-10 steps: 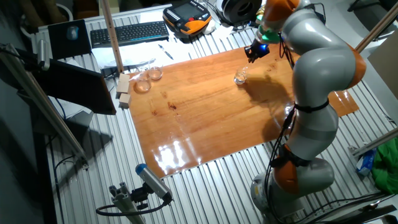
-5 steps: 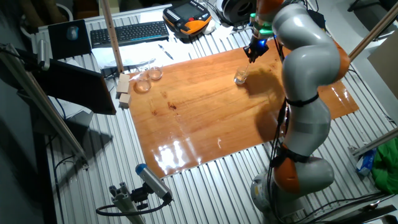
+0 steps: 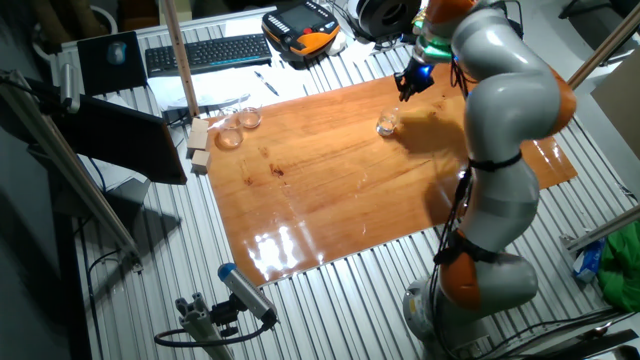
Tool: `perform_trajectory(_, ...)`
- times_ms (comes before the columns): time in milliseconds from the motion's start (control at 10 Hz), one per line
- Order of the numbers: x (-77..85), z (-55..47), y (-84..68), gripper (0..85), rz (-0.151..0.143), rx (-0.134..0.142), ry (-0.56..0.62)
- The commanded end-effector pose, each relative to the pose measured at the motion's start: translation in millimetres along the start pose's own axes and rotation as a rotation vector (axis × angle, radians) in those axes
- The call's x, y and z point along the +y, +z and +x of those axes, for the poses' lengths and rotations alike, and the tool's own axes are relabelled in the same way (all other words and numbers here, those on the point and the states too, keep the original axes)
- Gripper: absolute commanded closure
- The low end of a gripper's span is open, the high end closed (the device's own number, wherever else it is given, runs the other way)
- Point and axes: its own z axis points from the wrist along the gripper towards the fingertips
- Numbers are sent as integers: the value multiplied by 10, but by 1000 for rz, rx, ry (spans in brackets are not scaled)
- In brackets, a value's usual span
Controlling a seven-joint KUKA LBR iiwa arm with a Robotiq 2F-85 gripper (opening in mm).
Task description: Stir the beaker with a glass rod
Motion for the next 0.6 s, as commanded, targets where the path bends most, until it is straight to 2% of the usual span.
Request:
perform_trajectory(0,-2,0,3,850,-11,-85,0)
perform_trajectory(100,-9,-2,1,850,17,-119,-38)
perform_trajectory(200,-12,-5,-15,850,81,-105,-116)
perform_trajectory(300,-11,-5,-30,850,143,-66,-186)
perform_trajectory(400,-8,-3,-52,850,210,8,-228)
perform_trajectory(500,-5,-3,-54,850,203,90,-233)
